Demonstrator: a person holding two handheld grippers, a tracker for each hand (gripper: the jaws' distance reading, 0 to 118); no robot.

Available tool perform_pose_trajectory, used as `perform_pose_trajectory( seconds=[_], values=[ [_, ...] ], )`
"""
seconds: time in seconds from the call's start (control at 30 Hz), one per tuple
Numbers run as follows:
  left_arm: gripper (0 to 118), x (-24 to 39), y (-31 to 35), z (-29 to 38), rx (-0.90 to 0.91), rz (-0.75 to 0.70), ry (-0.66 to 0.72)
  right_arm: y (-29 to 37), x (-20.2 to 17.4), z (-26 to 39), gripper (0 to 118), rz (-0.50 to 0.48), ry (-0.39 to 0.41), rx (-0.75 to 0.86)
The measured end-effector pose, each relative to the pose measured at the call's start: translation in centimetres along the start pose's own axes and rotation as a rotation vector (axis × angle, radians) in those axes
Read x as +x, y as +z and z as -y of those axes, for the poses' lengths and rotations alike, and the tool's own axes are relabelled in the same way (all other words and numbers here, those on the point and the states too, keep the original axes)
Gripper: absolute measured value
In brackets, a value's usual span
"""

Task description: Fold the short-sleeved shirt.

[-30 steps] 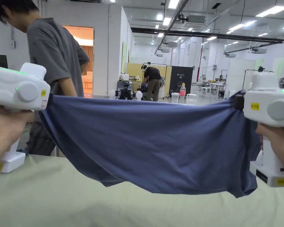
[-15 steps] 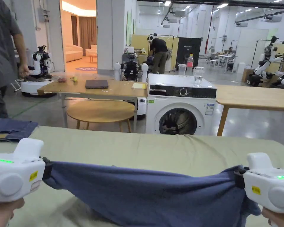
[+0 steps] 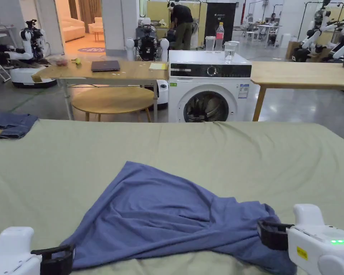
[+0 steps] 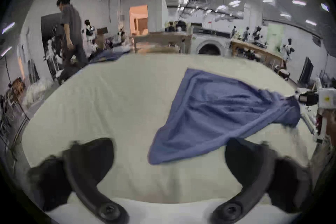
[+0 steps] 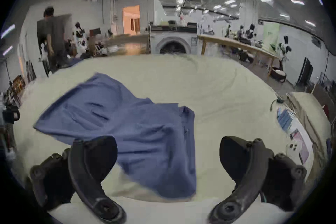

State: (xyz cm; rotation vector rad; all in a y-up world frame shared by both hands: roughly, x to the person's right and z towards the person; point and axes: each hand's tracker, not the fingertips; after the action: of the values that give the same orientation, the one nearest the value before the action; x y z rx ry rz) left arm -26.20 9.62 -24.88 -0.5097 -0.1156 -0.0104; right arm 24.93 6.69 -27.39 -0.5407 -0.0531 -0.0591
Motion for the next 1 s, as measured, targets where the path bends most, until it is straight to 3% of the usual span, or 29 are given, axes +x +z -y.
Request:
perform_pose_trajectory(
  seconds=[0.1, 0.13, 0.17, 0.2, 0.23, 0.27, 0.3, 0.33, 0.43, 0.6, 0.77, 0.83, 0.87, 0.9, 1.0],
  values=[
    [118, 2.9, 3.0, 1.9, -0.006, -0.021, -0.023, 6.3, -2.3, 4.2, 112, 0.004, -0.03, 0.015],
    [117, 2.5, 3.1, 3.7, -0.011, -0.009, -0.008, 7.8, -3.0, 5.7, 107, -0.001, -0.062, 0.041],
    [110, 2.9, 3.5, 4.6, -0.031, 0.021, 0.025, 9.4, -3.7, 7.4, 90, -0.004, -0.09, 0.074],
    [67, 3.0, 3.7, 5.4, -0.048, 0.051, 0.05, 10.5, -4.4, 8.7, 43, -0.004, -0.106, 0.09],
    [9, 3.2, 3.8, 6.1, -0.075, 0.059, 0.049, 11.3, -5.0, 9.8, 0, 0.011, -0.103, 0.088],
    [0, 3.5, 3.7, 7.2, -0.105, 0.03, 0.027, 11.8, -5.6, 10.6, 0, 0.043, -0.096, 0.085],
    [0, 3.8, 3.7, 8.1, -0.07, -0.019, -0.026, 12.5, -6.2, 11.4, 0, 0.033, -0.086, 0.102],
    [0, 3.5, 3.7, 8.6, -0.102, 0.033, -0.009, 12.4, -6.2, 11.6, 0, -0.012, -0.07, 0.106],
    [0, 2.2, 3.2, 10.0, -0.12, 0.034, 0.012, 12.8, -6.8, 11.9, 0, 0.008, -0.02, 0.105],
    [0, -0.2, 2.7, 10.3, -0.144, -0.007, 0.057, 12.1, -5.9, 10.3, 0, -0.023, -0.054, 0.099],
    [1, -3.5, -0.7, 9.9, -0.15, -0.062, 0.017, 10.6, -6.3, 9.9, 0, -0.052, -0.061, 0.073],
    [76, -3.9, -2.5, 8.8, -0.176, -0.053, -0.003, 10.1, -6.6, 9.9, 0, -0.056, -0.053, 0.058],
    [106, -4.4, -3.8, 8.8, -0.186, -0.049, -0.008, 9.8, -6.7, 9.8, 0, -0.06, -0.047, 0.052],
    [113, -4.7, -4.7, 8.6, -0.18, -0.048, -0.007, 9.6, -6.7, 9.8, 0, -0.061, -0.04, 0.046],
    [112, -5.7, -8.7, 7.6, -0.222, -0.042, 0.005, 8.8, -6.7, 9.6, 0, -0.05, -0.025, 0.028]
  ],
)
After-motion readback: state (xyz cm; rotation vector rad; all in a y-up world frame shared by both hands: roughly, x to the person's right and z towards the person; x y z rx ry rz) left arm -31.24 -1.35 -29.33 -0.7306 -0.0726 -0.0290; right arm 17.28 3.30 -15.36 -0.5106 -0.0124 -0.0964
